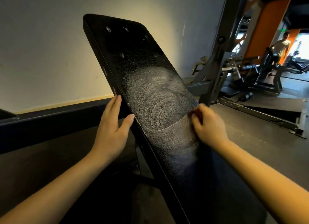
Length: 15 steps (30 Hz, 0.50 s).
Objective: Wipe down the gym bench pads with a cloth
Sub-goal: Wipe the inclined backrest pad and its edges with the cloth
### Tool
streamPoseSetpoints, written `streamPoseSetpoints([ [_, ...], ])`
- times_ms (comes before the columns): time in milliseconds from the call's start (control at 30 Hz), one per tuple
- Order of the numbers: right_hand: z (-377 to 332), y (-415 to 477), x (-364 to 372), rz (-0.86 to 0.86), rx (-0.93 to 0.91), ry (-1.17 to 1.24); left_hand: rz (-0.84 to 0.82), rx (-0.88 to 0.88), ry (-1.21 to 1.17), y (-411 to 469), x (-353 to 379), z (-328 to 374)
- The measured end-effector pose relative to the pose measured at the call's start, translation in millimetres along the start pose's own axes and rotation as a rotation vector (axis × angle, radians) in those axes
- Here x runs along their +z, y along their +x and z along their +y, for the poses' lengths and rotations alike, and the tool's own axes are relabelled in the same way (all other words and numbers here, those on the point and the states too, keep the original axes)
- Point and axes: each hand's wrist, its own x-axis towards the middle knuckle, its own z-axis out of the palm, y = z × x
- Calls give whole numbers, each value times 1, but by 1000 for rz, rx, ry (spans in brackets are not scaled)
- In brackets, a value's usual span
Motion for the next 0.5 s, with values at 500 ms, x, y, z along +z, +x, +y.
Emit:
streamPoseSetpoints([
  [500,25,23,4,54,276,-107,37,-25,-49,-5,15,-1],
])
